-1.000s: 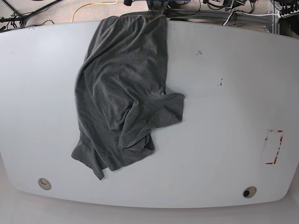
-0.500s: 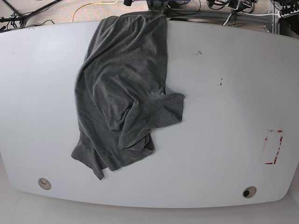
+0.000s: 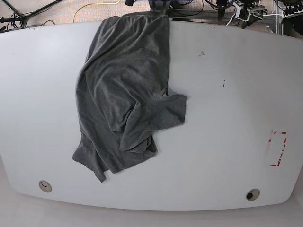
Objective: Fold the T-shirt properly
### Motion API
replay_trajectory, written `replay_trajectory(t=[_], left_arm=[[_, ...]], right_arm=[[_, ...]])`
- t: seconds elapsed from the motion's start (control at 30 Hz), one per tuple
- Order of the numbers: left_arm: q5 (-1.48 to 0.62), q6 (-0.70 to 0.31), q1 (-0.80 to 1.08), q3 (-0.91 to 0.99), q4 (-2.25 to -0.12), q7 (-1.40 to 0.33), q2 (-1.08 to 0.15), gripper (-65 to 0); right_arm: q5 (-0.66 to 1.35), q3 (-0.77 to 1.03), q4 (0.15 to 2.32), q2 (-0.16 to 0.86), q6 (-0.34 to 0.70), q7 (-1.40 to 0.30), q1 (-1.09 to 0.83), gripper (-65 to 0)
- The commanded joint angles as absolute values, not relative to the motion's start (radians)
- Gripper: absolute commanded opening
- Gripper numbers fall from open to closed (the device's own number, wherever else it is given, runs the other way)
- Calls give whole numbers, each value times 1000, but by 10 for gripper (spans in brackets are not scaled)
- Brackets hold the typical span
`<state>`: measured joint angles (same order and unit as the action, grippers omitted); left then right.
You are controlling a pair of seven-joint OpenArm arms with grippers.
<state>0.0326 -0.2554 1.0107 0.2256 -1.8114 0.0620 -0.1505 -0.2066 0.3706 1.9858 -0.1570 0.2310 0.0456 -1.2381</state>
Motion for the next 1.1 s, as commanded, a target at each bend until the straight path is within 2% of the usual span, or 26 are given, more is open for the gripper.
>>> replay_trajectory(t=[0.0,0.53,1.07], left_arm=[[13,-249,1017,245,-1849,80,-160,-170],[-85,-248,958,312,-1935,77,-182,-169],[-74,-244,773,376,-1924,45,-167,-171]], right_arm=[[-201,363,2006,-154,231,69,-1242,-478],[-198,355,2008,-157,234,61,-1157,-480],[-89,345,2015,-157,245,42,-990,-481]])
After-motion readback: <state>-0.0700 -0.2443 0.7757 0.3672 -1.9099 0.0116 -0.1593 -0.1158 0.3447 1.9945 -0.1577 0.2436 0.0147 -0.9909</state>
